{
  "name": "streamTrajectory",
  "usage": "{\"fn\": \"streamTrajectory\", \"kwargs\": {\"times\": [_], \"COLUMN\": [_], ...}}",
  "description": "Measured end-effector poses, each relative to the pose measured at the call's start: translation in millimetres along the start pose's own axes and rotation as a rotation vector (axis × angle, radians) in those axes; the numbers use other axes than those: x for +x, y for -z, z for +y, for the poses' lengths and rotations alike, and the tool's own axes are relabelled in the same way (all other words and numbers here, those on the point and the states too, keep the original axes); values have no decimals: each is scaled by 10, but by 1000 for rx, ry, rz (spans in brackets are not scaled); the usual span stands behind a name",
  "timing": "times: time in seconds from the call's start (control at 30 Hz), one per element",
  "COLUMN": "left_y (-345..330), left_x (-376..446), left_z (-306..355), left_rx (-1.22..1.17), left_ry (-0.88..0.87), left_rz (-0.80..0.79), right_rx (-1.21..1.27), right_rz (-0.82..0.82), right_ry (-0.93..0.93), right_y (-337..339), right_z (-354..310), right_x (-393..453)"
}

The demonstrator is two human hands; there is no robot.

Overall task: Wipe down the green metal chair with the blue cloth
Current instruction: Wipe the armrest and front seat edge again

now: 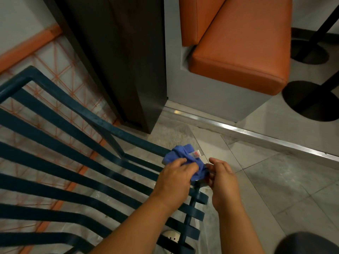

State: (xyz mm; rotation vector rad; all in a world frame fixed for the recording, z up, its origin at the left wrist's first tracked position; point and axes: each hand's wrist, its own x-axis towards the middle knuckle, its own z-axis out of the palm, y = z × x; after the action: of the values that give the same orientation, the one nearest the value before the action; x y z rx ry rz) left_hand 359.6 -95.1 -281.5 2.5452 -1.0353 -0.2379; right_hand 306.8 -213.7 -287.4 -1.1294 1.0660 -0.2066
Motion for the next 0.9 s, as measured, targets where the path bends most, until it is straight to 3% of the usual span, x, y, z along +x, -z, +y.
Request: {"fn": "streamTrajectory", "kwargs": {"times": [0.07,0.17,0.27,0.33,0.43,0.5,0.77,0.9], "left_y": [-96,-133,-52,45,172,251,316,221], "left_x": [-15,-31,-61,-82,-43,-27,96,142], "left_z": [-49,-62,-95,-152,-358,-489,-622,-630], "left_rx": [44,-11,-313,-456,-377,-297,-301,-204], "left_ry": [53,106,159,195,413,500,567,550], "left_rz": [-107,-236,-262,-60,321,406,272,-15], "right_rx": [-48,-284,-385,-482,-936,-1192,-1390,-1369], "right_rz": [43,53,-82,-139,-106,-67,-105,-9], "right_ry": [69,357,567,640,673,721,880,879], "right_y": [30,-31,-227,-367,-577,-738,-1154,-669], "right_z": [32,74,176,312,494,569,517,662], "right_x": [-20,-80,-104,-64,34,120,331,295]}}
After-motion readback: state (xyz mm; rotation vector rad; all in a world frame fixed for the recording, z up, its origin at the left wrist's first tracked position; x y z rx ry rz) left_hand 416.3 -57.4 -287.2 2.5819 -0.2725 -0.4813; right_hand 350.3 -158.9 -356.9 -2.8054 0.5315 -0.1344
